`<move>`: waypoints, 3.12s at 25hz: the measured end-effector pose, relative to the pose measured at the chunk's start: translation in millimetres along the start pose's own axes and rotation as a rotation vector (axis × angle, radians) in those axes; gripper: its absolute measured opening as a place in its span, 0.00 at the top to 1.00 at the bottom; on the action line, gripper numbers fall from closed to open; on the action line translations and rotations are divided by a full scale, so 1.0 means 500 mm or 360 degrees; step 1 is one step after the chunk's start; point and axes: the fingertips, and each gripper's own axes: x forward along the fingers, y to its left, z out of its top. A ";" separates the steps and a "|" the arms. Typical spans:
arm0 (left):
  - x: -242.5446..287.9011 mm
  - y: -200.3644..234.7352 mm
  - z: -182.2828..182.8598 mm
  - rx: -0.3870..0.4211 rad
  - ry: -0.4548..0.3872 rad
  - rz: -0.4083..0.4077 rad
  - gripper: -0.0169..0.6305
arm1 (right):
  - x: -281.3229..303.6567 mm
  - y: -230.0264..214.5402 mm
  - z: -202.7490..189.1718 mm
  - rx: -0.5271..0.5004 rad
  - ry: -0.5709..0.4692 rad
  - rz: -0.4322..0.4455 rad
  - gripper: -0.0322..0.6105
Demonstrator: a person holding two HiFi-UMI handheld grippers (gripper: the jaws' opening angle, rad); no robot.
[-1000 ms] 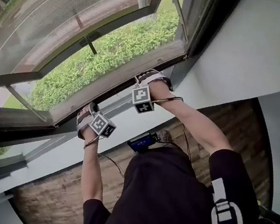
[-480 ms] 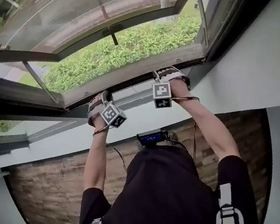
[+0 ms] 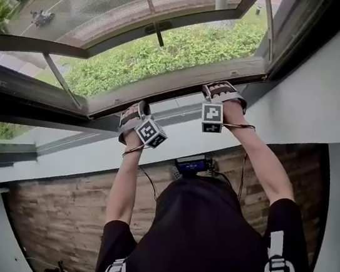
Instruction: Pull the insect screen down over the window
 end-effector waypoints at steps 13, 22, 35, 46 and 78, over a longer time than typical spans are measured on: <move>-0.047 0.028 0.019 -0.0037 -0.0081 -0.0060 0.88 | -0.006 0.014 0.002 0.0001 0.0044 0.0078 0.89; -0.072 0.014 0.036 -0.0161 -0.0115 -0.0117 0.88 | -0.048 -0.009 0.000 0.0046 -0.0009 -0.0017 0.89; -0.210 -0.020 0.077 -0.0732 -0.0296 -0.0173 0.88 | -0.205 0.021 0.048 0.0945 -0.0668 0.0154 0.89; -0.399 -0.079 0.039 -0.1580 -0.0681 -0.0260 0.91 | -0.380 0.063 0.084 0.1827 -0.1543 0.0384 0.89; -0.865 -0.223 -0.067 -0.1798 -0.1807 -0.0650 0.94 | -0.882 0.329 0.265 0.2525 -0.2044 0.0141 0.90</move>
